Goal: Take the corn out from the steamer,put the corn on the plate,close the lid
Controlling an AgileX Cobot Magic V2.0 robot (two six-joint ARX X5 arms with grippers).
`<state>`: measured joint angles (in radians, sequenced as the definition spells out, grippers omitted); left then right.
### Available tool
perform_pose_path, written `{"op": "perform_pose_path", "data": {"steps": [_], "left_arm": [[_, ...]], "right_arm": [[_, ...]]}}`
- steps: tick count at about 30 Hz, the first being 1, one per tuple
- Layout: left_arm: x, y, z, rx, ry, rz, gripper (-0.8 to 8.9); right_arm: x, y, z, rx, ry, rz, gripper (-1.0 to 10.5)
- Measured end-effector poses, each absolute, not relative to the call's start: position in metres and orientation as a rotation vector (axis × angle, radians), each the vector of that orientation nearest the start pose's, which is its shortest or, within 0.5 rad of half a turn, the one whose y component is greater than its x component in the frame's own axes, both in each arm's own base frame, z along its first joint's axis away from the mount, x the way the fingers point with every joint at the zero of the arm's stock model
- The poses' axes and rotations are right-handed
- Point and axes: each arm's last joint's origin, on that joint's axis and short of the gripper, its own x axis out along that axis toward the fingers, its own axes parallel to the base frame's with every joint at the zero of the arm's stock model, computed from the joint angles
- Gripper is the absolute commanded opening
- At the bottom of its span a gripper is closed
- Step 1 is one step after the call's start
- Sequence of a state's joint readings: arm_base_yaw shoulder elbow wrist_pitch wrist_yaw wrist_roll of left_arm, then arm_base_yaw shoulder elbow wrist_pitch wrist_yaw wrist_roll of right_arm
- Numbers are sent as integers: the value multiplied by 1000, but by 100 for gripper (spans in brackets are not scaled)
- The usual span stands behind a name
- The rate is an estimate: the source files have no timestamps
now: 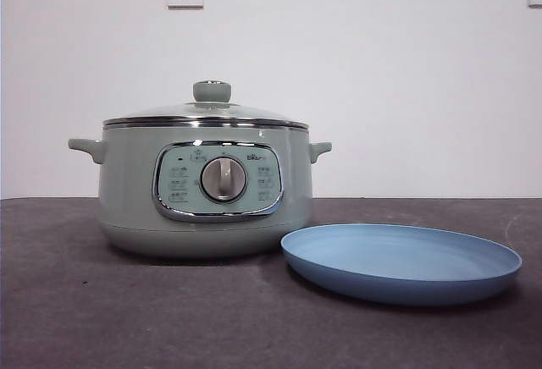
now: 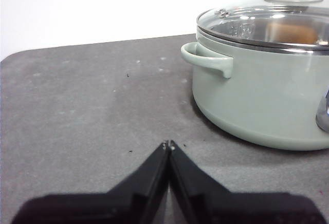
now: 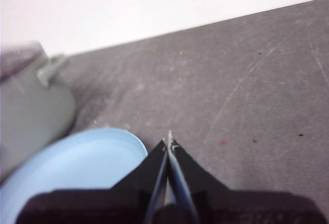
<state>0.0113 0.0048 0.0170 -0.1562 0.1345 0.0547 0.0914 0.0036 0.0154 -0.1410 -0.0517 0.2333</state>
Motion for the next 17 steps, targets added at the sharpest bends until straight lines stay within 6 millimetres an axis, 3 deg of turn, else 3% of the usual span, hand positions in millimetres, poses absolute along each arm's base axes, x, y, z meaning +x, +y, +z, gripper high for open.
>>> {"op": "perform_pose_path", "data": {"steps": [17], "left_arm": [[96,-3,155,-144,151,-136,-7]], "right_arm": [[95,12,157,298,145,172,-11]]}}
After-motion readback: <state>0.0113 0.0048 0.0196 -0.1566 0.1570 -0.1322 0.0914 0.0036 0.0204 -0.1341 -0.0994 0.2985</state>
